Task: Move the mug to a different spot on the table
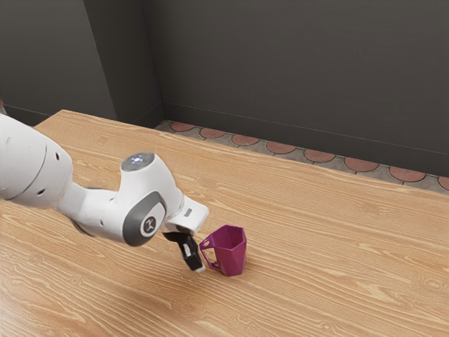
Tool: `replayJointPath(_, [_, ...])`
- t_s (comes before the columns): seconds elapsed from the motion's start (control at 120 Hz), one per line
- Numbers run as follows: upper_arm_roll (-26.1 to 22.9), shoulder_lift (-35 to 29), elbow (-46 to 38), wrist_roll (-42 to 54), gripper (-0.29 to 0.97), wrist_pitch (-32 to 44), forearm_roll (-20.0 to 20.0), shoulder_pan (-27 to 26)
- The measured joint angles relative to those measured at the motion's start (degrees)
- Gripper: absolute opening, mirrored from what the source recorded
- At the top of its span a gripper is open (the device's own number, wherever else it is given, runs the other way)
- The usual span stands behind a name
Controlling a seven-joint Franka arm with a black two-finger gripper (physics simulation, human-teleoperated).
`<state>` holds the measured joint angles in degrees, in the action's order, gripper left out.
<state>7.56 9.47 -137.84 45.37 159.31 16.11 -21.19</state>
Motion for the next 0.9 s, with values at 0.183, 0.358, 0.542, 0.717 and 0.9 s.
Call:
replayJointPath(0.183, [0.0, 0.4, 0.1, 2.0, 0.36, 0.9, 3.9, -0.4])
replayJointPath(0.358, [-0.1, 1.2, 0.1, 3.4, 0.29, 2.0, 6.9, -1.4])
replayJointPath(0.542, [-0.1, 1.5, 0.2, 4.4, 0.22, 2.9, 9.4, -1.8])
replayJointPath(0.717, [-0.2, 1.2, 0.2, 5.2, 0.14, 3.7, 13.4, -2.5])
replayJointPath(0.9, [-0.4, 0.1, 0.2, 5.9, 0.08, 4.4, 17.9, -3.2])
